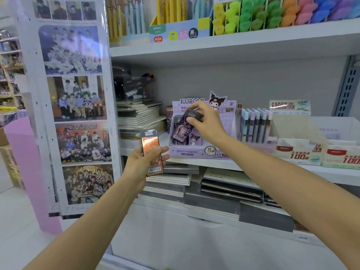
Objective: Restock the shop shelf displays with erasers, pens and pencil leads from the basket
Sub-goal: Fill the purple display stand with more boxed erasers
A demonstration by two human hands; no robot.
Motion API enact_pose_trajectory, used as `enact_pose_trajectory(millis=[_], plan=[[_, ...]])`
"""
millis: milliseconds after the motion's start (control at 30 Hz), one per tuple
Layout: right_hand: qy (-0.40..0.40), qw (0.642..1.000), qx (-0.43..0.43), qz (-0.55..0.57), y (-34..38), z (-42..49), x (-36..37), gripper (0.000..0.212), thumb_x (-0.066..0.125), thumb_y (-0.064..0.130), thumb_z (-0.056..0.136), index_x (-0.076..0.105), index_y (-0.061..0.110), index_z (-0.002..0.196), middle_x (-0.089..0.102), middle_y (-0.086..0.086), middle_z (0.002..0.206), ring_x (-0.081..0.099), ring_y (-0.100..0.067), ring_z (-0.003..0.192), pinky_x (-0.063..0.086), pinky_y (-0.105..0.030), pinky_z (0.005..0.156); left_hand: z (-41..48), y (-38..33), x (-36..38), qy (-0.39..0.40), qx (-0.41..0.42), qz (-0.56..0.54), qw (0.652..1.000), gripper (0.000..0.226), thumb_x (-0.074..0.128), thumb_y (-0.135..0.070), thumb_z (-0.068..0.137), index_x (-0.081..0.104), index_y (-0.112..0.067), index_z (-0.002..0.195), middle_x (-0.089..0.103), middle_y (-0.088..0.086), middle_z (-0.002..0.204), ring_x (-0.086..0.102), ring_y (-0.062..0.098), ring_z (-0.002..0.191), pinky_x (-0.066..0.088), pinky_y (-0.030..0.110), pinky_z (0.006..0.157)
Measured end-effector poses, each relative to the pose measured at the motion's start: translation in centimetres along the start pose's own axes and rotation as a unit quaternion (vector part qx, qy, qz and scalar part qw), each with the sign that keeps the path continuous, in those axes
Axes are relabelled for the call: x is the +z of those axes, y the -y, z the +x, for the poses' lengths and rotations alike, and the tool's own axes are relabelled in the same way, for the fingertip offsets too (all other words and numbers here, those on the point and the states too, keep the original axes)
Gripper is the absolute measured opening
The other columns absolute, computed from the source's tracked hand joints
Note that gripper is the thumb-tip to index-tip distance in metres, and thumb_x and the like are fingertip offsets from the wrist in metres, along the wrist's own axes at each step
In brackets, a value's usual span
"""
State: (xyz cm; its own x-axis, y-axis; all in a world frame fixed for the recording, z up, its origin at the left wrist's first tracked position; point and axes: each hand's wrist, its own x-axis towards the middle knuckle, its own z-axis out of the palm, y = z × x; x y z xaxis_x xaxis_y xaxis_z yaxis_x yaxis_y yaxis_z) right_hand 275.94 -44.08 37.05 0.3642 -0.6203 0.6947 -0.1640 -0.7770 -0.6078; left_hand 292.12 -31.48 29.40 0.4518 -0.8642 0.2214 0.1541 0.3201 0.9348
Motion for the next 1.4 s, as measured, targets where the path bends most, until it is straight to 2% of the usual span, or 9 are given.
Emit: enact_pose_trajectory(millis=[133,233,333,533,833,1033,1200,1300,1400], plan=[[0.012,0.998,-0.030,-0.048,-0.7,0.2,1.0,0.021,0.066,0.008,0.089,0.059,0.012,0.108,0.069,-0.007,0.098,0.065,-0.021,0.090,0.056,-0.035,0.078,0.2,0.5,-0.5,-0.011,0.000,-0.015,1.000,0.035,0.076,-0.017,0.073,0.066,-0.005,0.105,0.076,0.007,0.093,0.074,0.021,0.076,0.060,0.029,0.063],[0.052,0.995,-0.036,-0.075,-0.6,1.0,0.7,0.022,0.066,0.008,0.088,0.060,0.013,0.108,0.066,-0.002,0.091,0.061,-0.017,0.080,0.049,-0.021,0.069,0.5,1.1,-0.7,-0.026,-0.005,-0.024,0.999,0.023,0.073,-0.009,0.081,0.066,-0.001,0.101,0.076,0.006,0.082,0.073,0.019,0.069,0.059,0.027,0.059],[0.092,0.988,-0.037,-0.122,-0.5,2.2,0.4,0.023,0.068,0.008,0.087,0.061,0.010,0.108,0.062,-0.002,0.082,0.055,-0.017,0.070,0.044,-0.025,0.069,1.0,1.4,-0.8,-0.029,-0.009,-0.009,1.000,0.033,0.077,-0.017,0.074,0.068,-0.003,0.103,0.076,0.006,0.085,0.073,0.019,0.074,0.059,0.031,0.067],[0.062,0.980,-0.102,-0.161,-0.4,2.1,2.6,0.038,0.071,0.004,0.084,0.061,0.014,0.119,0.064,0.001,0.102,0.057,-0.011,0.086,0.046,-0.025,0.083,0.7,1.2,-0.5,-0.016,-0.008,0.017,1.000,0.051,0.082,-0.032,0.055,0.072,-0.011,0.100,0.077,0.007,0.089,0.074,0.019,0.080,0.056,0.026,0.062],[-0.024,0.954,-0.171,-0.245,-1.4,1.0,3.2,0.018,0.069,0.014,0.087,0.072,0.011,0.104,0.055,-0.007,0.108,0.048,-0.023,0.104,0.036,-0.032,0.091,-0.1,1.0,0.1,-0.008,-0.012,0.022,1.000,0.055,0.083,-0.030,0.052,0.069,-0.013,0.103,0.077,0.010,0.088,0.074,0.020,0.078,0.056,0.027,0.059],[0.044,0.998,-0.038,-0.011,0.2,-1.4,1.3,0.032,0.063,0.029,0.092,0.064,0.014,0.120,0.060,0.002,0.115,0.056,0.000,0.094,0.046,-0.024,0.088,-0.7,1.0,1.9,0.011,-0.004,0.035,0.999,0.041,0.082,-0.020,0.066,0.067,-0.009,0.102,0.077,0.011,0.087,0.075,0.021,0.078,0.056,0.025,0.058],[0.176,0.983,0.016,0.056,0.0,-4.2,0.1,0.022,0.066,0.014,0.091,0.067,0.007,0.111,0.072,-0.010,0.099,0.066,-0.015,0.085,0.056,-0.027,0.073,-1.2,1.3,4.3,0.039,0.039,0.087,0.995,0.021,0.076,-0.009,0.081,0.067,-0.009,0.101,0.076,0.008,0.081,0.072,0.014,0.068,0.054,0.022,0.058],[0.104,0.992,0.026,0.066,-0.1,-3.8,-1.4,0.015,0.063,0.011,0.092,0.063,0.008,0.106,0.070,-0.013,0.098,0.066,-0.016,0.083,0.055,-0.020,0.069,-1.1,1.5,4.4,-0.004,0.111,0.209,0.972,0.029,0.072,-0.018,0.087,0.060,-0.016,0.114,0.073,-0.001,0.101,0.070,0.010,0.087,0.054,0.024,0.071],[-0.007,0.996,0.031,0.087,-0.1,-2.8,-3.0,0.009,0.060,0.012,0.095,0.056,0.011,0.103,0.068,-0.009,0.099,0.067,-0.019,0.089,0.058,-0.024,0.071,-0.7,1.6,3.2,-0.020,0.204,0.417,0.886,0.044,0.065,-0.026,0.092,0.049,-0.022,0.133,0.056,-0.008,0.132,0.052,0.010,0.119,0.044,0.029,0.095]])
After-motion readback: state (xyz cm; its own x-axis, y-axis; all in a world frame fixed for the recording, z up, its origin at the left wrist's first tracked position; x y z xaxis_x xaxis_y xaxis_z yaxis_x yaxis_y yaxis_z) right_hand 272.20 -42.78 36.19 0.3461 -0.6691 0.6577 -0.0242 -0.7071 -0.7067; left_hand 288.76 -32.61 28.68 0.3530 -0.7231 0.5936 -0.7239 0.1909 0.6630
